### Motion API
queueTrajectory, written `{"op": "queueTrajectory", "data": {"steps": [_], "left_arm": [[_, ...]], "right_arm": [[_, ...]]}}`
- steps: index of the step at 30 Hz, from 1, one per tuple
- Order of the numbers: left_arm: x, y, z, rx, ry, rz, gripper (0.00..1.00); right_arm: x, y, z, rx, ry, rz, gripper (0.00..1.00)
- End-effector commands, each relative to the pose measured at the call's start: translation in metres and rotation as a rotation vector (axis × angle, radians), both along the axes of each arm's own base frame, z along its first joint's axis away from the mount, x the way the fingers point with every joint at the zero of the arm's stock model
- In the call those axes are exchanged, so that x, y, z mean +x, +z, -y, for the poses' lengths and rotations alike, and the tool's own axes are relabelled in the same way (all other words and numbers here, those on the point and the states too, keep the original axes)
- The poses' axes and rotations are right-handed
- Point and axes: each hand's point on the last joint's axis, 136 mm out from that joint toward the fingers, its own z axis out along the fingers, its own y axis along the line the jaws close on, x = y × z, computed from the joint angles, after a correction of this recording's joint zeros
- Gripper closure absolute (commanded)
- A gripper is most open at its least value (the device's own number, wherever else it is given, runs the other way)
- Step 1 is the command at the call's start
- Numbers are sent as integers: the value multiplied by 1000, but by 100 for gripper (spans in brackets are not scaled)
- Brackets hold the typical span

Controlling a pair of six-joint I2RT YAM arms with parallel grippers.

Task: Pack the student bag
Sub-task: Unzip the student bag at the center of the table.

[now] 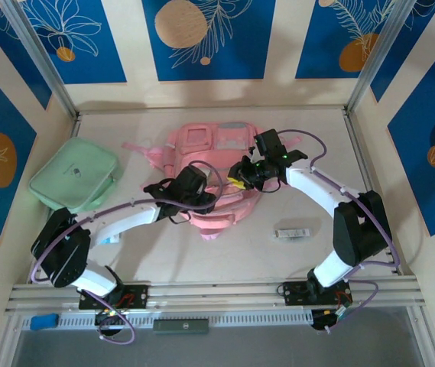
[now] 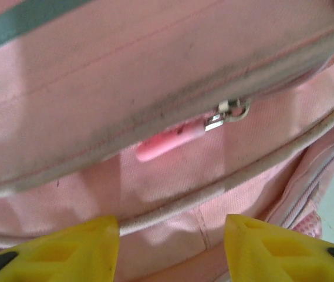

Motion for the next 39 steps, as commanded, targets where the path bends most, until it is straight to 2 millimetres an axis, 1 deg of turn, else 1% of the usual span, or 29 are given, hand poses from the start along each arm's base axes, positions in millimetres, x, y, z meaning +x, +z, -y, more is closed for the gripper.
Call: {"op": "queueTrajectory", "data": {"steps": [1,4,6,10,13,17,20,22,25,27,32,34,37,39], "left_arm": [[22,18,5,-22,9,87,45],[29,18,4,-42,30,84,43],[31,19,12,-74,9,94,43],[35,21,28,-128,-32,103,42],[38,22,38,-157,-58,116,42],[44,31,47,-215,-55,154,43],[45,42,53,-265,-62,180,46],[45,44,57,-270,-71,181,50],[48,39,57,-234,-70,167,58],[46,37,57,-237,-79,163,61],[32,33,62,-222,-168,145,68],[26,29,57,-183,-196,154,70],[23,24,41,-97,-203,176,73],[18,23,35,-53,-237,184,73]], "right_arm": [[9,9,-6,25,-11,40,76],[10,8,-6,26,-12,40,81],[10,7,-6,28,-17,32,84],[13,4,-7,36,-30,22,94],[16,6,-9,49,-35,21,100],[19,6,-9,50,-48,12,100],[22,8,-8,83,-68,0,100],[23,12,-9,94,-74,9,100],[24,17,-8,88,-72,19,100],[25,19,-7,88,-74,24,100],[25,16,-2,84,-77,16,100],[24,15,0,84,-80,14,100],[23,16,2,84,-80,18,100],[22,17,2,87,-75,17,100]]}}
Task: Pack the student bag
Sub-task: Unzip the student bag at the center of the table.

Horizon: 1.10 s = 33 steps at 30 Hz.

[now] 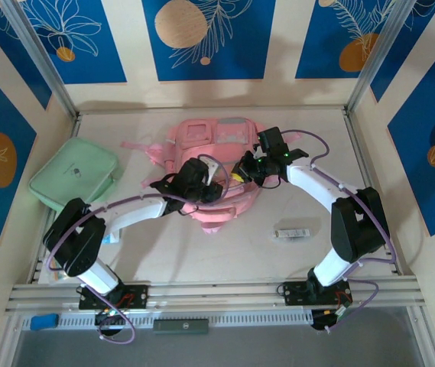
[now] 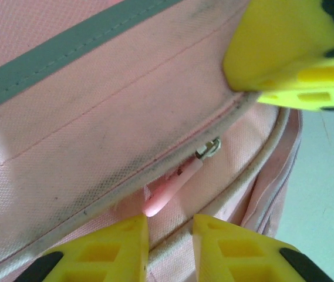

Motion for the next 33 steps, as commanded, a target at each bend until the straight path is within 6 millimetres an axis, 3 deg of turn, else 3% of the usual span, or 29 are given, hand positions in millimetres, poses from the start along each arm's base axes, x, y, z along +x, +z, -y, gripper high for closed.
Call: {"op": "queueTrajectory", "data": {"steps": [1,2,8,12,18,22,30,33], "left_arm": [[-12,14,-7,66,-95,74,68],[-15,13,-10,81,-109,79,61],[-21,13,-11,111,-150,42,48],[-18,5,-7,142,-154,-3,47],[-2,2,3,119,-116,-23,45],[15,10,16,68,-83,-3,37],[23,21,34,33,-97,44,38],[21,24,44,2,-138,61,43]], "right_arm": [[-1,19,-4,42,31,41,100],[-1,20,-5,42,34,43,100],[0,21,-5,45,33,41,100],[1,19,-7,53,36,26,100],[0,13,-9,62,29,8,100],[-2,9,-13,77,37,-7,100],[-2,3,-14,76,36,-23,100],[-1,5,-15,80,40,-18,100]]}}
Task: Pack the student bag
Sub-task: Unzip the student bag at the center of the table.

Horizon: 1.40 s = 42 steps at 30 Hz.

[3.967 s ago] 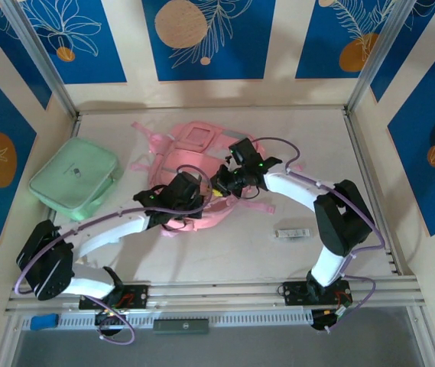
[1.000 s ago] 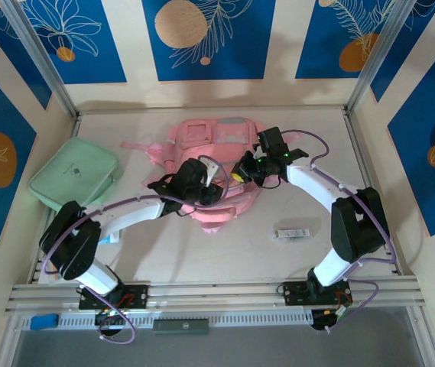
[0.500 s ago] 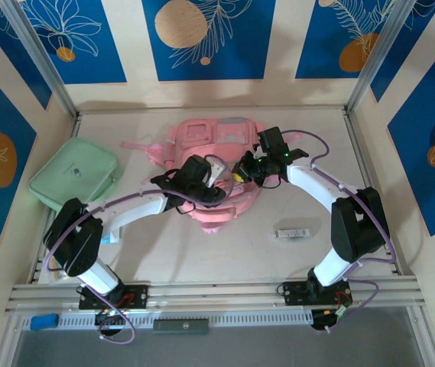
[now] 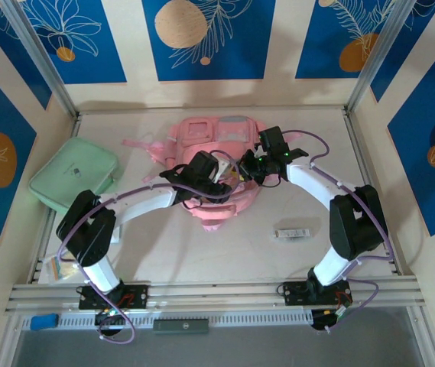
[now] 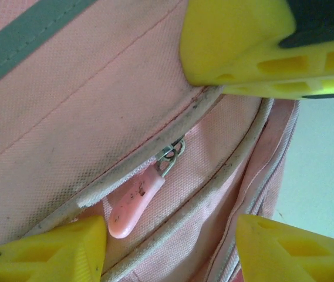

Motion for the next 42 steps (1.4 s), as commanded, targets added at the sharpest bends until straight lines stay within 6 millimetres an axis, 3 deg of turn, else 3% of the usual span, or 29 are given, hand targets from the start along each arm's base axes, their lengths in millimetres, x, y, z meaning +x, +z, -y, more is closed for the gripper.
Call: {"op": "queueTrajectory", "data": {"steps": [1,6,10,20,32,35,42], "left_arm": [[13,31,32,-119,-69,100,47],[18,31,37,-99,-75,107,65],[25,24,29,-49,-39,120,72],[9,30,9,-20,-33,105,100],[-38,-3,-86,163,79,69,100],[-47,-4,-101,173,89,56,100],[-76,0,-103,81,101,-7,100]], "right_arm": [[-8,7,-15,61,60,-11,100],[-9,6,-15,56,66,-13,100],[-9,6,-12,52,64,-13,100],[-16,18,-16,67,136,24,100],[-31,54,9,111,254,44,100],[-23,56,20,102,254,46,100],[-1,50,12,69,351,48,100]]}}
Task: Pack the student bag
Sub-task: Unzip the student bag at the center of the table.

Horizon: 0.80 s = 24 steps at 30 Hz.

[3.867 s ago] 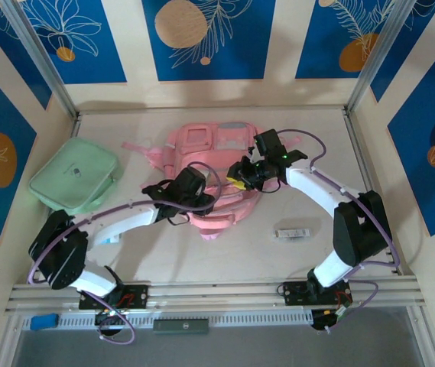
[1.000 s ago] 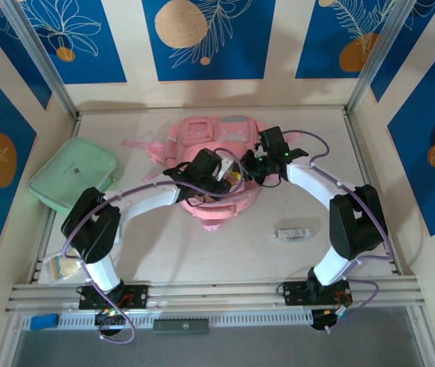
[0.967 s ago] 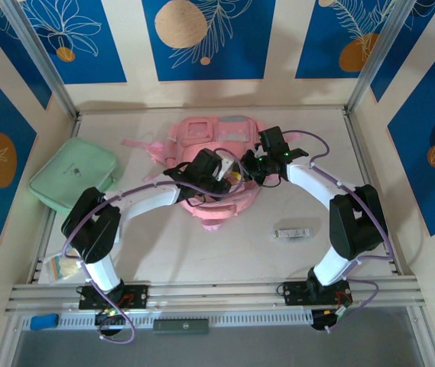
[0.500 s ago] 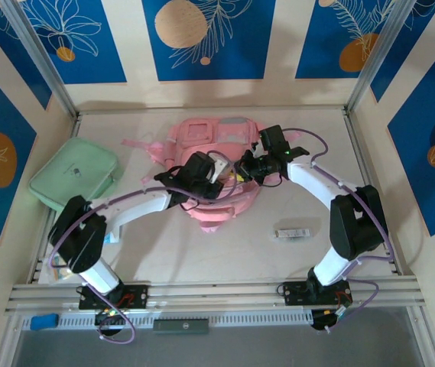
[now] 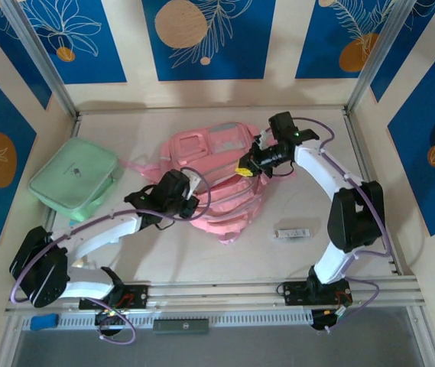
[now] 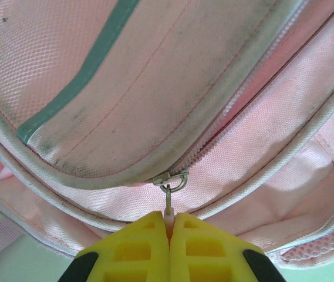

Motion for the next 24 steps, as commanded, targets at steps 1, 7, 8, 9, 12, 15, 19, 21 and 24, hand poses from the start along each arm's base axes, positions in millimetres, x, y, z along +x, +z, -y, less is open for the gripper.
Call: {"op": "queueTrajectory", "data": {"steps": [1,7,8,9,12,15,19,21,24], "left_arm": [[-24,-16,-22,25,43,-63,100],[-19,-24,-58,115,111,-29,100],[-15,-25,-65,125,142,-30,100],[-11,-26,-69,106,152,-53,100],[2,-24,-72,90,168,-48,100],[11,-27,-79,120,218,-83,100],[10,-16,-52,-19,153,-105,100],[9,-13,-47,-63,158,-113,98],[2,-9,-42,-101,163,-149,75]], "right_arm": [[16,8,0,0,77,85,100],[26,5,11,-41,84,100,100],[30,4,14,-43,74,95,100],[35,2,16,-45,67,94,100],[42,-2,16,-63,86,96,100],[49,-8,21,-105,89,102,100],[50,-12,19,-113,104,109,100],[48,-11,17,-118,112,118,97],[43,-8,18,-113,104,125,82]]}}
